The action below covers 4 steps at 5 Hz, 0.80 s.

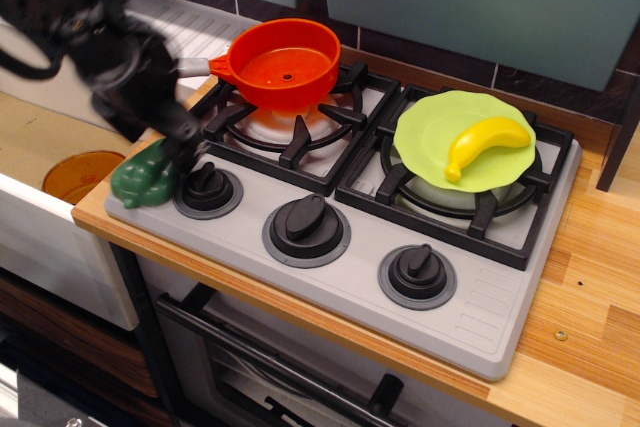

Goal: End effector transition from object to object

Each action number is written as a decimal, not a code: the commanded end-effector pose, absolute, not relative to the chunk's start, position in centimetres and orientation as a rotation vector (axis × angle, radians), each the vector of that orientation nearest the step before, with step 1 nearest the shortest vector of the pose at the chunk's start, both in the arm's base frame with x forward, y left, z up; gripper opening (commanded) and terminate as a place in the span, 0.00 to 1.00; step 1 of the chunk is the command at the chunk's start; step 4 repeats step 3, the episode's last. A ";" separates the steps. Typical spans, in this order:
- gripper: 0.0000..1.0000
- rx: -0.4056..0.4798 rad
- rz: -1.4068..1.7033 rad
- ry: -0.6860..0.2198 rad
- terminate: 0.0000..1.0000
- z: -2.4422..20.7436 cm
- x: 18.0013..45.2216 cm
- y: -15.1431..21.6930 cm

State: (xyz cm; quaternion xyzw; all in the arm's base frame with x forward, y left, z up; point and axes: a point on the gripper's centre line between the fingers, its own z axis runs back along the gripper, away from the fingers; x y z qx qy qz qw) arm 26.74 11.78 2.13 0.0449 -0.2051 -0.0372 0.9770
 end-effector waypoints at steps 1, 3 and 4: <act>1.00 0.117 -0.093 -0.426 0.00 1.3 27.5 11.6; 1.00 0.117 -0.093 -0.426 1.00 1.3 27.5 11.6; 1.00 0.117 -0.093 -0.426 1.00 1.3 27.5 11.6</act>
